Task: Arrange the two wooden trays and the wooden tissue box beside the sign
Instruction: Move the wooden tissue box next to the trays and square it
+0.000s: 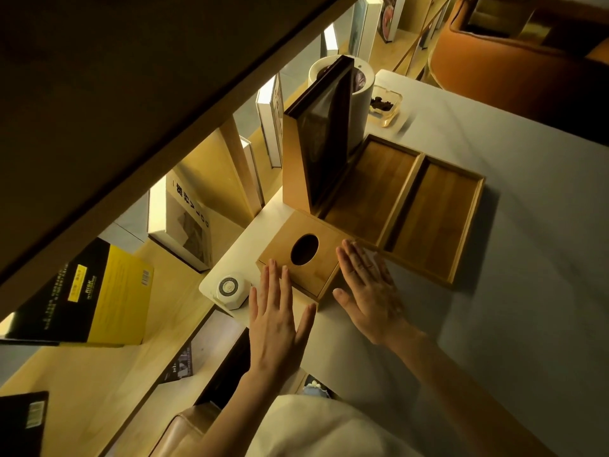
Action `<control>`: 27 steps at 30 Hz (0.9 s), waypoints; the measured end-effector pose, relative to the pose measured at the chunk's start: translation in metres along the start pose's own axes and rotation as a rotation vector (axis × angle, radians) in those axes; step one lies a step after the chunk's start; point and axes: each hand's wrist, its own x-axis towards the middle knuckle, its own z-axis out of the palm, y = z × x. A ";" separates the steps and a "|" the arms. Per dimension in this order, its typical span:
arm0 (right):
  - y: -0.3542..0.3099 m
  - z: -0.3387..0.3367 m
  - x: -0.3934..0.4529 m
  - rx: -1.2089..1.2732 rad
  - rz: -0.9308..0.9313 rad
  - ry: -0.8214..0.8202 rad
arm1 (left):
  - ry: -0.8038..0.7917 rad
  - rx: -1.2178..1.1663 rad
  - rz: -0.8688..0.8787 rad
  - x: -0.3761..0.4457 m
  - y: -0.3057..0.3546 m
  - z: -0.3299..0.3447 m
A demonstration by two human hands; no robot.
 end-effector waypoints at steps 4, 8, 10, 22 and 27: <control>-0.008 -0.001 -0.003 0.054 -0.008 -0.070 | 0.018 0.048 -0.017 0.001 0.005 0.003; -0.005 0.001 0.002 0.017 -0.027 -0.054 | 0.054 0.042 -0.046 0.005 0.008 0.006; -0.003 0.004 0.007 -0.030 -0.030 -0.029 | 0.070 0.038 -0.054 0.008 0.005 0.007; -0.014 0.003 0.043 -0.107 -0.018 -0.063 | 0.024 0.089 -0.076 0.038 -0.008 -0.010; -0.018 0.002 0.060 -0.033 -0.087 -0.070 | 0.039 0.094 -0.077 0.051 -0.016 -0.014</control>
